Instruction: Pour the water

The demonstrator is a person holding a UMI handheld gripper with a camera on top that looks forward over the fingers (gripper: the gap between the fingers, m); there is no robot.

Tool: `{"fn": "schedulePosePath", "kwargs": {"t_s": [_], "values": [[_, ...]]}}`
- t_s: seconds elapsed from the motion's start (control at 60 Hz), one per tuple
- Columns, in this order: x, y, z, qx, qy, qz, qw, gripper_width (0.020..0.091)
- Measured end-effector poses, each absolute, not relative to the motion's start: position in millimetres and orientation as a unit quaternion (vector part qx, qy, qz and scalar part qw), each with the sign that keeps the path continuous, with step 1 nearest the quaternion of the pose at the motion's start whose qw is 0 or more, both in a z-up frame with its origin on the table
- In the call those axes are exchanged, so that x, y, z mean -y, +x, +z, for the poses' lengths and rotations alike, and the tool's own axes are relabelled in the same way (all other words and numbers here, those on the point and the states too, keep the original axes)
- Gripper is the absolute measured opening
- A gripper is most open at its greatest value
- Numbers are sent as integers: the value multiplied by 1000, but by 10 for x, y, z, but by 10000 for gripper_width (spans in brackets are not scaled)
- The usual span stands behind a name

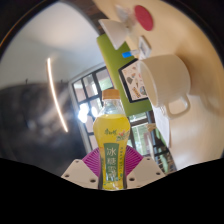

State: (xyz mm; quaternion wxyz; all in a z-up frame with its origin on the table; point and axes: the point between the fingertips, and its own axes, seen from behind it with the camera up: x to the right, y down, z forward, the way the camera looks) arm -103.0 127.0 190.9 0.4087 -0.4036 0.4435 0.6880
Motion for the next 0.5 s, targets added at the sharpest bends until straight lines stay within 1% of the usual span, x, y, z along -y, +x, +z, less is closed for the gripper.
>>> {"fn": "schedulePosePath", "kwargs": {"t_s": [0.067,0.083,0.1,0.117,0.183,0.25,0.333,0.35,0.417,0.45,0.483,0.5], "values": [[-1314,-978,1899,-469,-358,717,370,272],[-1177,-958,1956,-479,-350,721,358,272],[-1264,-973,1907,-481,-341,728,349,273],[-1313,-963,1922,-490,-334,730,340,273],[-1337,-943,1792,-514,-316,733,314,273],[-1333,-920,1744,-529,-308,732,298,274],[-1232,-953,1701,-531,-308,732,295,274],[-1329,-951,1710,-531,-311,731,295,274],[-1317,-1000,1721,-520,-332,726,305,274],[-1302,-1028,1767,-506,-351,720,320,274],[-989,-1063,1819,-483,-372,711,349,273],[-1224,-1069,1837,-472,-386,704,365,274]]}}
